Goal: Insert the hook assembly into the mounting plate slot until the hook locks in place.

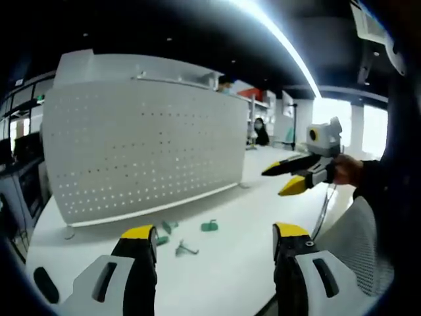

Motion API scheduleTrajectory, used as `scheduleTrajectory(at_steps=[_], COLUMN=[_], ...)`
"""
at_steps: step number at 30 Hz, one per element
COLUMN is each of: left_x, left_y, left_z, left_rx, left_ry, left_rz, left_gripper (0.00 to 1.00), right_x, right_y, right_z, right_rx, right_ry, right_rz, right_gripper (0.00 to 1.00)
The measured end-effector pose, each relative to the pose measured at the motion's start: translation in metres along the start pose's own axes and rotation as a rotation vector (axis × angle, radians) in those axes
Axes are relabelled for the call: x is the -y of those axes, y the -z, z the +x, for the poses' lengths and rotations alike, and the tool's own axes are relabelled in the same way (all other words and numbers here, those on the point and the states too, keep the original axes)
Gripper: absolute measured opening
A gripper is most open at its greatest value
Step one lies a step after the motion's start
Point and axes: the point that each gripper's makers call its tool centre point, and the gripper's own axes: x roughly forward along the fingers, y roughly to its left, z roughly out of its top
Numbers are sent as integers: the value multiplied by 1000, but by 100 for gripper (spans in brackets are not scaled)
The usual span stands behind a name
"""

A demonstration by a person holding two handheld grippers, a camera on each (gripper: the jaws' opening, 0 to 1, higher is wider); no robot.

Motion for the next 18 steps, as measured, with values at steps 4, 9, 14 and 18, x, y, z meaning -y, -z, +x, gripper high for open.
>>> scheduleTrajectory(at_steps=[4,9,14,18], left_x=[0,1,2,2], left_y=[0,0,1,1], left_z=[0,0,1,0], left_rx=[1,-2,-8,-8], left_ry=[-1,2,6,6], left_rz=[-1,2,4,4], left_gripper=[73,72,72,72], right_x=[1,1,0,0], right_y=[1,2,2,4], right_z=[0,1,1,2], right_rx=[-3,-5,-7,-11], right_ry=[0,0,-3,-3], right_rz=[1,1,1,3], right_gripper=[56,56,55,55])
